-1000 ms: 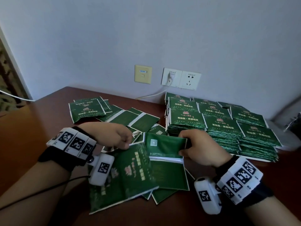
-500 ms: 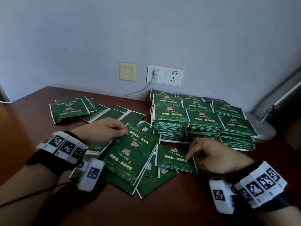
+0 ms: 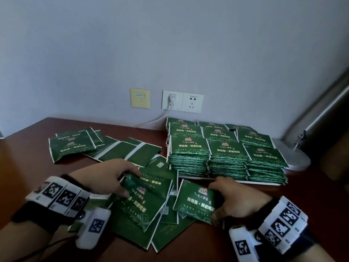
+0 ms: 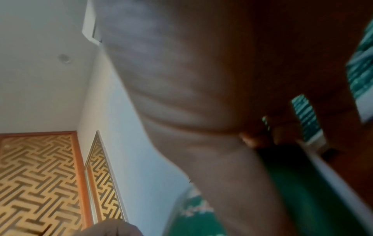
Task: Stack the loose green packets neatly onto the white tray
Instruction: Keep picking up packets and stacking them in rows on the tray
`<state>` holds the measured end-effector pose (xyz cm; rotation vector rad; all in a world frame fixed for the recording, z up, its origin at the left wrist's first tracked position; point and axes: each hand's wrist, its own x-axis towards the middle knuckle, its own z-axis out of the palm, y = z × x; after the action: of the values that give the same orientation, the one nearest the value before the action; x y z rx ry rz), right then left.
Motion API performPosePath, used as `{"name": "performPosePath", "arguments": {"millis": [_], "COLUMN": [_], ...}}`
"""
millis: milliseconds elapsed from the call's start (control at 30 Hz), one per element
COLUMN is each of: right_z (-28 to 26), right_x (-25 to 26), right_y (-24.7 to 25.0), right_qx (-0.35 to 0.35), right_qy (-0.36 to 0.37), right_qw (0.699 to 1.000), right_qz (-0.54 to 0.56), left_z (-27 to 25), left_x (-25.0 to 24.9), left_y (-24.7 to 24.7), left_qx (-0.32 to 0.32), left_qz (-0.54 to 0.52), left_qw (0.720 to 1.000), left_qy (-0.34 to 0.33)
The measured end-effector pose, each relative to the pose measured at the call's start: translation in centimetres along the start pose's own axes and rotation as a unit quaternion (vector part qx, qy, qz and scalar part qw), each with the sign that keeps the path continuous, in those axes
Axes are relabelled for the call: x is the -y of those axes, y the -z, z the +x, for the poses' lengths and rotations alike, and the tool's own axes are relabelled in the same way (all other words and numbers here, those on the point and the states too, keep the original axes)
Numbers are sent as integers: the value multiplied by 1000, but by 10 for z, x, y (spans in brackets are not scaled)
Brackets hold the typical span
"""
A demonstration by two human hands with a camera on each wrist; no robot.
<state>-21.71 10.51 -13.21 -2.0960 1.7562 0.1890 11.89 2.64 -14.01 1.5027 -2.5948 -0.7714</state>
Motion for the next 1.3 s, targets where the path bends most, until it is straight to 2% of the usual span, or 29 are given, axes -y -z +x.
{"name": "performPosePath", "arguments": {"millis": [133, 233, 300, 400, 467, 500, 533, 700, 767, 867, 900, 933, 1033, 1100, 1300], "right_z": [0, -3, -4, 6, 17, 24, 32, 74, 93, 120, 130, 141, 172, 190, 211], "right_x": [-11, -23, -31, -38, -39, -39, -40, -61, -79, -104, -110, -116, -124, -126, -119], "right_y": [15, 38, 58, 85, 97, 101, 104, 141, 162, 187, 192, 196, 198, 193, 175], "right_qx": [-54, -114, -171, -293, -328, -331, -333, -356, -360, -353, -351, -349, -322, -300, -246], "right_qy": [39, 79, 89, 96, 83, 73, 64, 20, -2, -30, -36, -43, -58, -63, -86], "right_qw": [993, 962, 922, 835, 776, 755, 748, 805, 826, 849, 853, 860, 897, 917, 961], "right_qz": [94, 234, 335, 456, 532, 561, 571, 475, 434, 393, 384, 369, 298, 256, 92], "left_z": [-3, -9, -4, 22, 45, 57, 71, 147, 173, 204, 212, 221, 257, 270, 277], "left_x": [0, -12, -26, -53, -74, -85, -95, -122, -126, -121, -117, -110, -83, -75, -54], "left_y": [9, 19, 27, 38, 45, 48, 54, 83, 96, 112, 112, 114, 108, 101, 83], "left_qx": [-94, -160, -224, -290, -301, -298, -292, -248, -240, -237, -224, -211, -201, -202, -178], "left_qz": [30, -80, -182, -291, -361, -399, -425, -537, -538, -413, -326, -270, -260, -289, -171], "left_qw": [995, 981, 953, 907, 879, 865, 856, 805, 802, 866, 905, 924, 925, 912, 948], "left_qy": [-28, -70, -92, -94, -75, -59, -43, 43, 97, 152, 160, 169, 192, 211, 200]}}
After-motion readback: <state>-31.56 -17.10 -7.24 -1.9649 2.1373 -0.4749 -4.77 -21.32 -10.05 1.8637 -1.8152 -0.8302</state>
